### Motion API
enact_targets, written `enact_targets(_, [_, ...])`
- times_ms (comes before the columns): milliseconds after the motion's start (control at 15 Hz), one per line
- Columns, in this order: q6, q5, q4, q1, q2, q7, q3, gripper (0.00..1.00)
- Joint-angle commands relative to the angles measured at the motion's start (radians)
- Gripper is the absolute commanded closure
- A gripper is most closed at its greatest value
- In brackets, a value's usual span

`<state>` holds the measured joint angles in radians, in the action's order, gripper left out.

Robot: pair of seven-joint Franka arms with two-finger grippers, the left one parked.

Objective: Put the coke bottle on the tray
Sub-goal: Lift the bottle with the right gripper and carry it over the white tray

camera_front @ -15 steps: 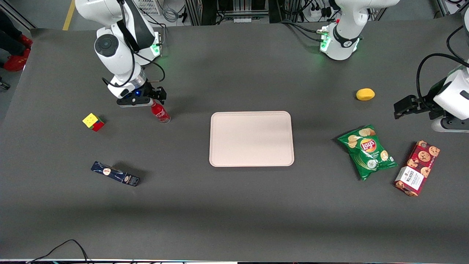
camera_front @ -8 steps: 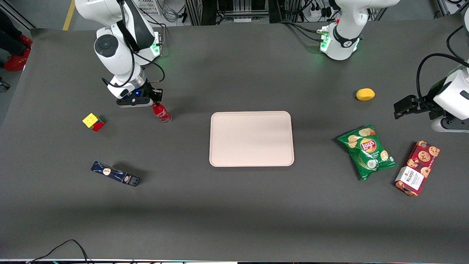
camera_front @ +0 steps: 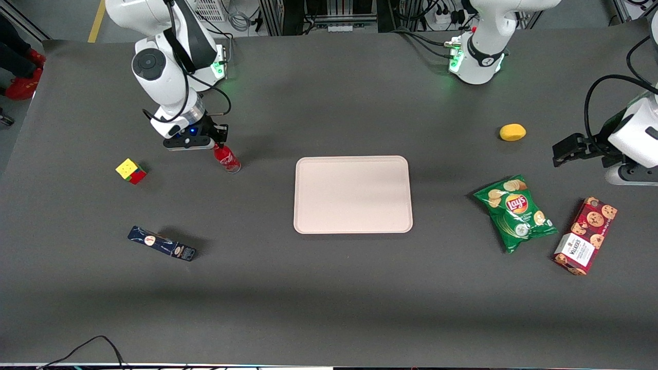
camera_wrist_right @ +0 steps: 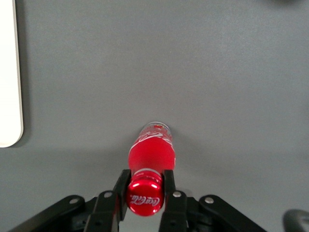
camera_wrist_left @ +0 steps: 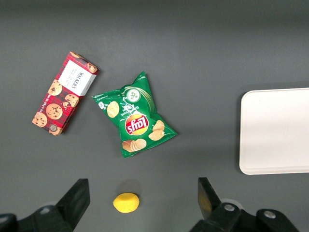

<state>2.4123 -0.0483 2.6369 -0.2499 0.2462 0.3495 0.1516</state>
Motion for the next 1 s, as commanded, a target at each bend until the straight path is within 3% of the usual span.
enact_targets(0, [-0.106, -0.019, -0.073, 0.000, 0.034, -0.003, -0.003, 1.00])
enact_targets(733, [-0.545, -0.019, -0.513, 0.001, 0.025, 0.008, -0.006, 1.00])
enact_targets(933, [-0.575, -0.019, -0.616, -0.002, -0.010, 0.029, 0.006, 1.00])
